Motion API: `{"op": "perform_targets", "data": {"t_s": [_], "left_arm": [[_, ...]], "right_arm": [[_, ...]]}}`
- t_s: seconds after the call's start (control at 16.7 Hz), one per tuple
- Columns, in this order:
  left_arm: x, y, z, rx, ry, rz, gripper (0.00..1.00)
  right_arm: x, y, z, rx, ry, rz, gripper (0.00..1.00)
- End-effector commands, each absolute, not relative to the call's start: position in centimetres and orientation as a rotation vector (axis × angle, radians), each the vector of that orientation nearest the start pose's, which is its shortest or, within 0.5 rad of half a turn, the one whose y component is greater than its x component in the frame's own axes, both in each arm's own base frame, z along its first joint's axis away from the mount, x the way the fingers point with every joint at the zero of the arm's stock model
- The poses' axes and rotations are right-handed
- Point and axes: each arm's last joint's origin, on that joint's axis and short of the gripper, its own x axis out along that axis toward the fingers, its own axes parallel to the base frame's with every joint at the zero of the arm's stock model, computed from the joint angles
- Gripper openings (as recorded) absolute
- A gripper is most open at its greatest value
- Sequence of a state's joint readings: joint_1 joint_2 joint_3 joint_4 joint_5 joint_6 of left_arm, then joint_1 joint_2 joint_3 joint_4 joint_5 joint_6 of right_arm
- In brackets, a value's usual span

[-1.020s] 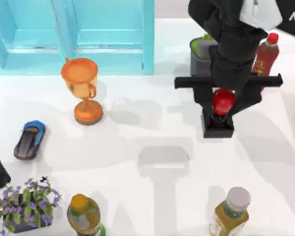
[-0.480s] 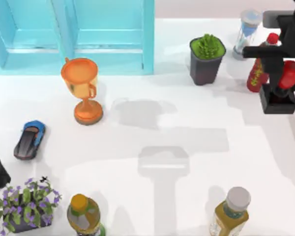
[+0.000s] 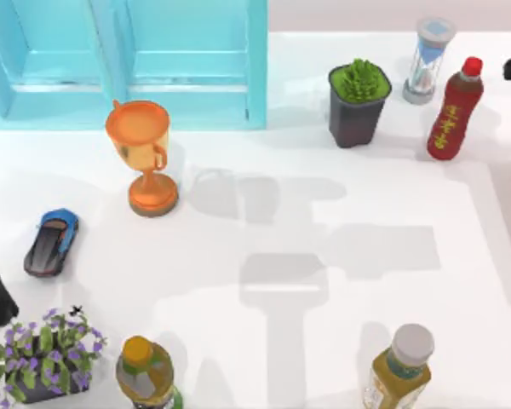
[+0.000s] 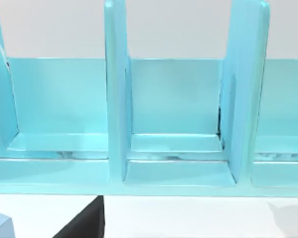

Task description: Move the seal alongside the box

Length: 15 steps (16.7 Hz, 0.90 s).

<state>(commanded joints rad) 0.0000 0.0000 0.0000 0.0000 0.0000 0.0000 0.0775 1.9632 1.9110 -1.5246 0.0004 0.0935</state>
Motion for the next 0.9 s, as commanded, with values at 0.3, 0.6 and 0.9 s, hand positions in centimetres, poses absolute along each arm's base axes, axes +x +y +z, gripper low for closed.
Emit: {"op": "perform_targets", "data": {"t_s": [0.3,0.6,0.9], "left_arm": [[10.6,-0.1,16.0,0.0,0.0,0.0,1.0],[10.6,-0.1,16.0,0.0,0.0,0.0,1.0],[10.6,-0.1,16.0,0.0,0.0,0.0,1.0]], "right_arm": [[37.4,3.5,28.2,0.007,1.577,-0.009,0.0],[37.3,3.4,23.7,0.009,1.582,-0.008,0.0],[37.2,3.4,22.7,0.008,1.577,-0.008,0.0]]}}
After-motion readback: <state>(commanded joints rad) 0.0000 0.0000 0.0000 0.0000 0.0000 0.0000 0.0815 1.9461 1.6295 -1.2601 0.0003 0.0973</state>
